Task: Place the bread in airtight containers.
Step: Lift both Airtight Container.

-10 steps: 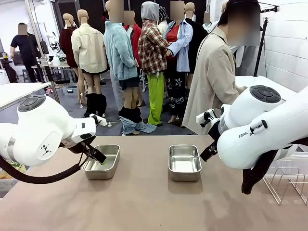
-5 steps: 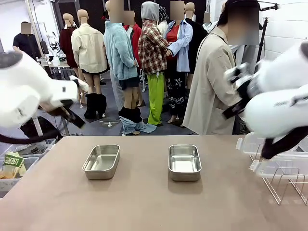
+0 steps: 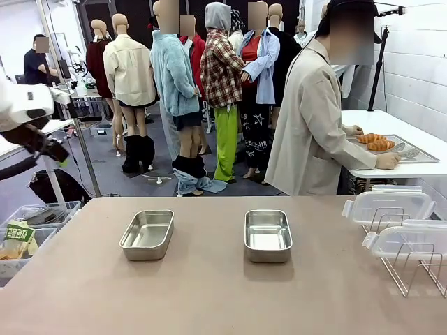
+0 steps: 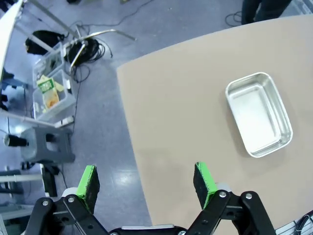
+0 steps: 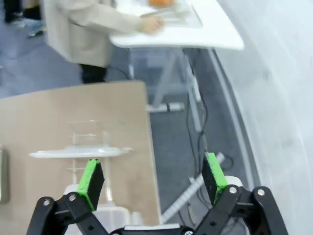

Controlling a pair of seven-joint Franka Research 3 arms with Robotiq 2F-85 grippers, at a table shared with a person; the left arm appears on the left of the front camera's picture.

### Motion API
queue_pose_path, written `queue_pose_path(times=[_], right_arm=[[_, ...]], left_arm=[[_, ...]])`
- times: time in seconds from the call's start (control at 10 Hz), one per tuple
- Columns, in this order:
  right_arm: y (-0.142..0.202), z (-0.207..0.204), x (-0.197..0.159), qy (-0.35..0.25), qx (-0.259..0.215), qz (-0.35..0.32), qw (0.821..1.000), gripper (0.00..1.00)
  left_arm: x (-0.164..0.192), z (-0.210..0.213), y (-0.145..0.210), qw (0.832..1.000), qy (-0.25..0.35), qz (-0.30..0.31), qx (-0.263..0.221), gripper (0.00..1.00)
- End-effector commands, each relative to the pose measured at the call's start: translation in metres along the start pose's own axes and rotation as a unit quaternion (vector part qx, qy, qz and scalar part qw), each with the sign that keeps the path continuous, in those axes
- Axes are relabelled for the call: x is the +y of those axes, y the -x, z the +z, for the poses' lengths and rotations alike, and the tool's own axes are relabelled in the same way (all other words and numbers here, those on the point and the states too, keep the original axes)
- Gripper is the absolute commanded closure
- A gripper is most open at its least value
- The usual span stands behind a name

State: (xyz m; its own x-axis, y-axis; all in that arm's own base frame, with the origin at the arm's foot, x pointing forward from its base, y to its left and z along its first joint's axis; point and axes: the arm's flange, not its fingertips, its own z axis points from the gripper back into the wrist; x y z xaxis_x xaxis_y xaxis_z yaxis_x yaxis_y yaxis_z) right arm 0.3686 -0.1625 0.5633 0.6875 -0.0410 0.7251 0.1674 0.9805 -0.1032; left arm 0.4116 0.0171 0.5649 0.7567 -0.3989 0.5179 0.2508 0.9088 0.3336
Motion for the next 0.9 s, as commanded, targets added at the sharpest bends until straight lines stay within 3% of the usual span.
queue_pose_path(times=[0.0,0.2,0.3,0.8], right_arm=[[-0.009,-0.032,-0.011,0.033,0.041,-0.036,0.998,0.00],[0.001,-0.043,-0.026,0.030,0.035,-0.052,0.998,0.00],[0.006,-0.033,-0.035,0.026,0.038,-0.037,0.998,0.00],[0.006,-0.033,-0.035,0.026,0.038,-0.037,0.998,0.00]], left_arm=[[0.010,0.005,0.009,1.000,0.019,0.012,-0.006,0.00],[0.026,0.009,0.023,0.998,0.037,0.041,-0.022,0.00],[0.020,0.001,0.011,1.000,0.005,0.023,-0.002,0.00],[0.020,0.001,0.011,1.000,0.005,0.023,-0.002,0.00]])
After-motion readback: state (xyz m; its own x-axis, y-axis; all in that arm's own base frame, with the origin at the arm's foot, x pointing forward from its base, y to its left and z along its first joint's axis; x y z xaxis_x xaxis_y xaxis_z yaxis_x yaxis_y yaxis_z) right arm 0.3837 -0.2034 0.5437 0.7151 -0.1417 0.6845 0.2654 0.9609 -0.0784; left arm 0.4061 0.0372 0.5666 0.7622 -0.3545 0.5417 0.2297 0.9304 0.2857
